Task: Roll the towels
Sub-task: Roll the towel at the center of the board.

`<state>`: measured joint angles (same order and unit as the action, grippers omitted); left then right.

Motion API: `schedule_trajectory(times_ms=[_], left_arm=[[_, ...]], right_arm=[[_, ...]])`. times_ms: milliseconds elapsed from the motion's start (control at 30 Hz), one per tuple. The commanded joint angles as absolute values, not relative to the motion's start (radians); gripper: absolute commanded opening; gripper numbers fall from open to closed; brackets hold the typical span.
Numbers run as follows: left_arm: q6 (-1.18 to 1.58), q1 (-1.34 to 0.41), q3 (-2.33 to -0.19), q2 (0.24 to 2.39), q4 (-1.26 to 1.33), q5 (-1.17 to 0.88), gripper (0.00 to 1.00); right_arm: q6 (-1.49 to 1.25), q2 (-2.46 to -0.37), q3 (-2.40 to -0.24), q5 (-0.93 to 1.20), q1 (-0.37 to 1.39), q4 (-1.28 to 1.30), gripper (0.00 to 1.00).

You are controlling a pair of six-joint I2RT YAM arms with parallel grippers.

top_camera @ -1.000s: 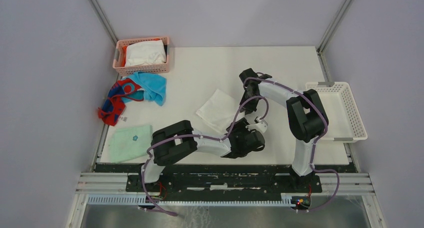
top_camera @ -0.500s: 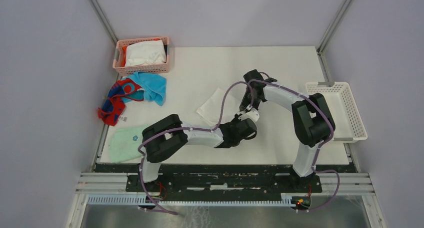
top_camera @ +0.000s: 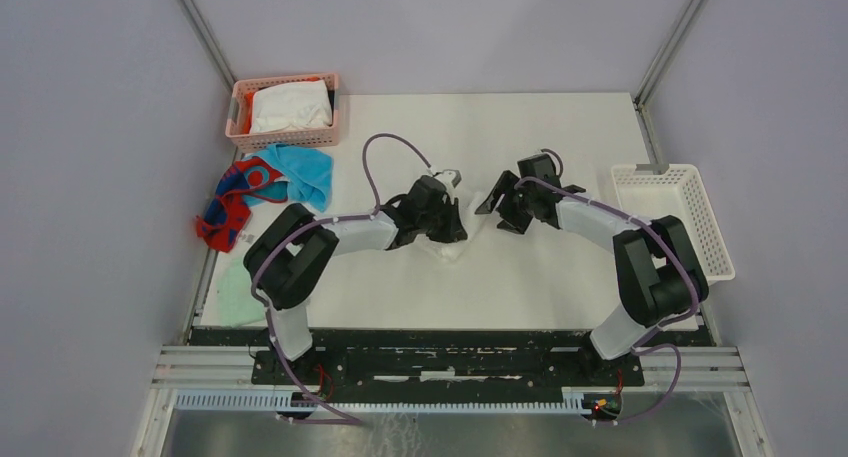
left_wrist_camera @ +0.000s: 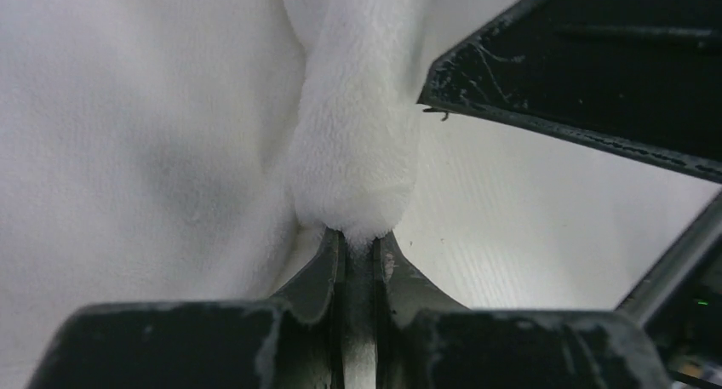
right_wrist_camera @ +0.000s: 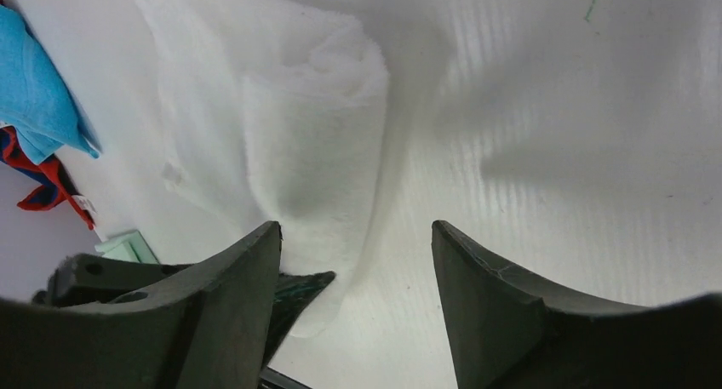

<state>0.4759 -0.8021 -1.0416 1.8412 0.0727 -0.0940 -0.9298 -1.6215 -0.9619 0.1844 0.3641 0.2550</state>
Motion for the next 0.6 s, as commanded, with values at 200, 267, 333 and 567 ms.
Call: schedule_trajectory(times_ms=[200,267,333,567], left_arm=[[0.876,-0.635,-0.910,1.944,0.280,-0.574,0.07],[0.908,-0.622,-0.895,1.956,0.303,-0.588,0.07],[0.933,-0.615,-0.882,1.967,0.321,-0.599,0.07],[0.963,-0.600,-0.848,1.969,0.310,-0.581,0.11]], right_arm=[[-1.014,-1.697,-0.856,0.306,0.353,-0.165,0.78],[-1.016,-1.727,-0.861,0.321,0.352,-0.195,0.78],[-1.020,-1.761,-0.872,0.329,0.353,-0.212,0.78],[-1.003,-1.851,-0.880,0.305,0.353,-0.203,0.67]])
